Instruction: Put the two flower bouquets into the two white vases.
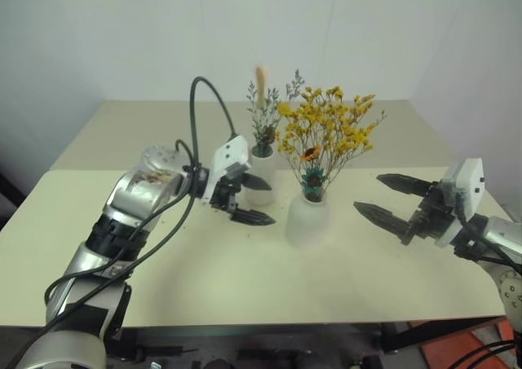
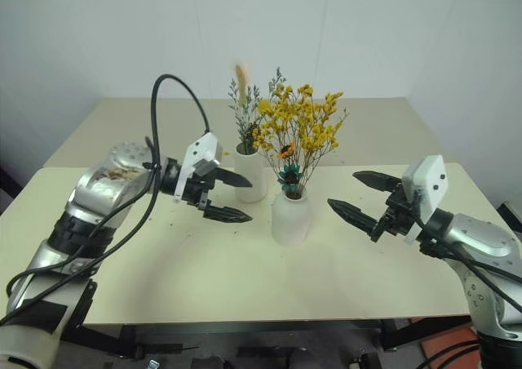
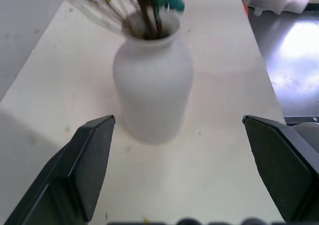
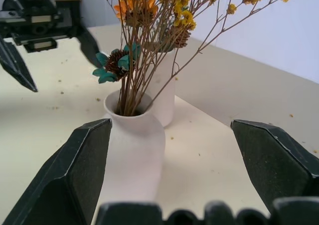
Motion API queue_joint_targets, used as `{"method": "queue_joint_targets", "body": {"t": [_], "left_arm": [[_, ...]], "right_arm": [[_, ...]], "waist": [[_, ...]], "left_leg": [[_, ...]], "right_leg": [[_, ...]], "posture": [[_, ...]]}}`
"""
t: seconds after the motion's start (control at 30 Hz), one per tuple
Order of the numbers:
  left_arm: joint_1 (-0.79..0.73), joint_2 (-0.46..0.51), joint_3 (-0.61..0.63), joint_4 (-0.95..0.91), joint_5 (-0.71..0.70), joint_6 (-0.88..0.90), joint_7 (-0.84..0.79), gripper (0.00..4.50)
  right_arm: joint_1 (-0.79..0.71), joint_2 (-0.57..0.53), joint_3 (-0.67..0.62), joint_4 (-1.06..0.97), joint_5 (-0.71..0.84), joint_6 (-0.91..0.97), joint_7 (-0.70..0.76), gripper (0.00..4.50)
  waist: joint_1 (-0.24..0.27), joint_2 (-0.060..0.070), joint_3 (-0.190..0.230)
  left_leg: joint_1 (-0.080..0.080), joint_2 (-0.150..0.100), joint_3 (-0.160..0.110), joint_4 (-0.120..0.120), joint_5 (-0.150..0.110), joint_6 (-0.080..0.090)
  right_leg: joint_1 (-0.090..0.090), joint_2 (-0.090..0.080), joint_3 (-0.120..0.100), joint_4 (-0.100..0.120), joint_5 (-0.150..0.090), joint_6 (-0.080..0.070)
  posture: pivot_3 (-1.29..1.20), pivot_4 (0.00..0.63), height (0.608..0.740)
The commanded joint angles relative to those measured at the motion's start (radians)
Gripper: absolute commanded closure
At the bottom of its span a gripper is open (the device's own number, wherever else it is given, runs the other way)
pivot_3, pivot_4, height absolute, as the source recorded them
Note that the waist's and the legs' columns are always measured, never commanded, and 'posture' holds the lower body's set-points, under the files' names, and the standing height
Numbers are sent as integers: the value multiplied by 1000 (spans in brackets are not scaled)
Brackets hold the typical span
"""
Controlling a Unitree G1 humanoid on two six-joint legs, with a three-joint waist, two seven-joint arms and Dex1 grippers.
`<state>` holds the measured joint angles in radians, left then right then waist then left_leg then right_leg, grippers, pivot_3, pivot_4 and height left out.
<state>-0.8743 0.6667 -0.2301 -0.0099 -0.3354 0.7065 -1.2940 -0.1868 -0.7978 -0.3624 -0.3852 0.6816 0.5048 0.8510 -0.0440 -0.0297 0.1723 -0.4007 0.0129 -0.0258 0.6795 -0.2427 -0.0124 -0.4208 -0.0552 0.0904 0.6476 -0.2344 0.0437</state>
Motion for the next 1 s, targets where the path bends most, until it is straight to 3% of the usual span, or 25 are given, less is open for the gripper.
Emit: {"method": "queue_joint_targets", "body": {"t": [0.03,0.27,0.5,0.77,1.0], "left_arm": [[76,63,117,-106,-51,28,39,0],[287,164,340,-151,-137,-68,35,0],[486,211,536,-244,-262,-39,60,0],[574,221,589,-311,-335,-7,132,0],[567,218,544,-318,-350,-15,168,0]], "right_arm": [[11,-59,-57,25,17,2,60,25],[47,-135,-84,95,-2,-7,129,25],[67,-172,-104,111,-3,5,155,25],[43,-183,-120,95,35,46,144,25],[52,-190,-144,74,51,92,139,25]], "waist": [[1,0,0],[1,0,0],[1,0,0],[4,0,0],[3,0,0]], "left_leg": [[0,0,0,0,0,0],[0,0,0,0,0,0],[0,1,1,-1,0,0],[1,1,1,0,0,0],[2,1,1,0,0,0]], "right_leg": [[0,0,0,0,0,0],[0,0,0,0,0,0],[0,0,0,-1,0,0],[1,0,0,-1,0,0],[1,0,0,-1,0,0]], "posture": [[0,150,740],[0,150,740],[0,150,740],[0,150,740],[0,150,740]]}}
